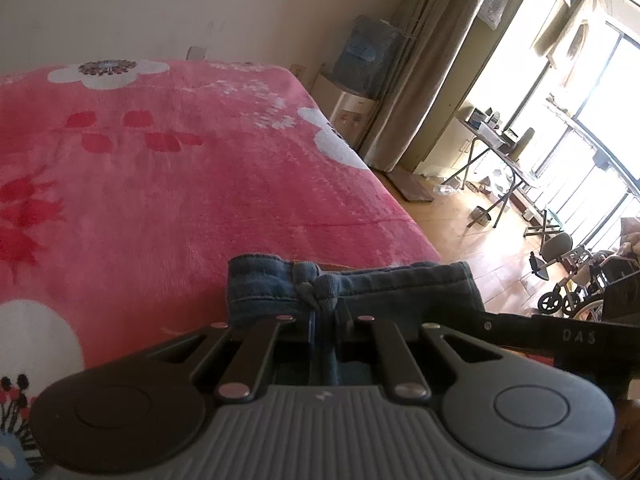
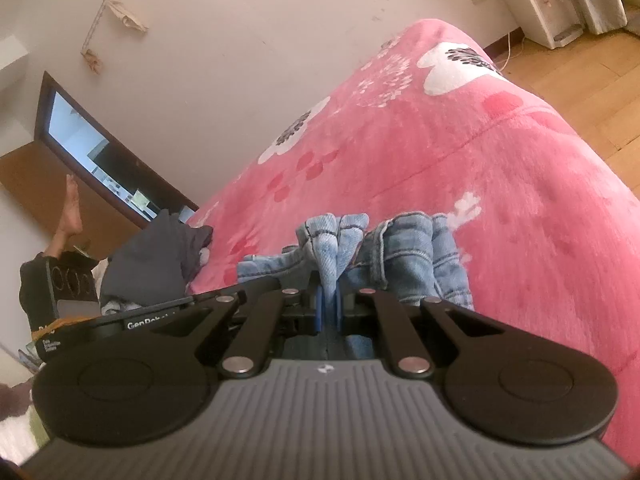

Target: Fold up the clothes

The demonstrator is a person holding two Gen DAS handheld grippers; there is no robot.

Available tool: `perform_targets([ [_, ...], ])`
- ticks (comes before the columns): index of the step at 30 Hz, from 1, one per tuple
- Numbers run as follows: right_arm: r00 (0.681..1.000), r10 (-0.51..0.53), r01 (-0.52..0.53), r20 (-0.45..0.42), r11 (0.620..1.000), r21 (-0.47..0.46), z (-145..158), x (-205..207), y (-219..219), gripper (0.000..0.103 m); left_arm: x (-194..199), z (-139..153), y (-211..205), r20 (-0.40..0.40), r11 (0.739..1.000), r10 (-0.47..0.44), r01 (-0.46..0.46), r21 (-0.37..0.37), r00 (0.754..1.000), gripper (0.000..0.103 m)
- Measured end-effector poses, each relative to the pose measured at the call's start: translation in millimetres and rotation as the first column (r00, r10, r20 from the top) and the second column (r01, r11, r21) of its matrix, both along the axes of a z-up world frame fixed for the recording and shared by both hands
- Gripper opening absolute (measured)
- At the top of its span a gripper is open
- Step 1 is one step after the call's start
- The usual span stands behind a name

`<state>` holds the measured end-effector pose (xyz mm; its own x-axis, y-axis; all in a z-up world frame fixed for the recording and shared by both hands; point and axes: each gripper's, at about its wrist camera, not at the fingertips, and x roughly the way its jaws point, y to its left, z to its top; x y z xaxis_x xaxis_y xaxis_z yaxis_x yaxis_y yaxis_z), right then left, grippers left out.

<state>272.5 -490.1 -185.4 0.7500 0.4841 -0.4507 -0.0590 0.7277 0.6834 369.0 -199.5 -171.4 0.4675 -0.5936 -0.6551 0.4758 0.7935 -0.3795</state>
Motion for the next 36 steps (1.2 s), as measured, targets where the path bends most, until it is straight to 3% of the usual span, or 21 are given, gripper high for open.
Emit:
perform_targets([
  [4,1.0,-0.01,0.01,0.009,0.999,0.035,-1.1,4.0,-5.8,0.005,1.0,3.7,2.4,0.012,0.999,0.01,-0.01,-0.037,1.0,0.009],
  [12,0.999,-0.025,0.026,-0.026,0.999,0.024,-20.7,21.5,-9.8,0.005,18.5,-20.6,-5.8,-0.015,1.0,0.013,-0.013,0.001,1.0,0.01],
  [16,0.997,-0.05,0.051,-0.061,0.998,0.021,-43.0,31.5,-11.1,0.004,24.3,-34.5,-2.6,-0.041,0.999,0.027,-0.028,-0.023,0.999,0.016],
  [19,0.997,-0.049,0.052,-0.066,0.998,0.04,-42.0,29.1,-14.4,0.006,26.1,-29.0,4.1,-0.09,0.996,0.053,-0.059,-0.063,0.995,0.021],
  [20,0.996,-0.051,0.055,-0.078,0.997,0.051,-39.0,27.0,-16.9,0.008,24.6,-23.2,8.1,-0.085,0.995,0.072,-0.078,-0.07,0.994,0.032],
  [21,0.995,-0.052,0.058,-0.09,0.996,0.062,-35.9,25.0,-19.4,0.013,22.5,-17.0,12.9,-0.078,0.992,0.091,-0.097,-0.076,0.993,0.055],
  [22,0.994,-0.052,0.059,-0.099,0.996,0.072,-32.3,21.7,-22.3,0.017,18.6,-9.4,21.1,-0.066,0.99,0.113,-0.118,-0.079,0.991,0.07],
  [24,0.994,-0.061,0.068,-0.089,0.995,0.078,-20.7,7.4,-30.3,0.042,10.6,5.7,37.5,-0.042,0.983,0.157,-0.16,-0.086,0.987,0.071],
  [26,0.994,-0.09,0.093,-0.062,0.994,0.058,-8.5,-10.5,-38.4,0.056,2.0,21.2,54.3,-0.017,0.976,0.198,-0.199,-0.093,0.98,0.071],
  [32,0.986,-0.163,0.164,-0.022,0.982,0.092,17.1,-72.5,-71.7,0.056,-43.9,80.8,110.3,0.094,0.966,0.254,-0.248,-0.074,0.963,0.072],
  [36,0.977,-0.211,0.208,0.009,0.97,0.121,37.2,-117.7,-88.0,0.056,-91.7,114.9,127.6,0.17,0.978,0.206,-0.208,-0.009,0.964,0.073],
])
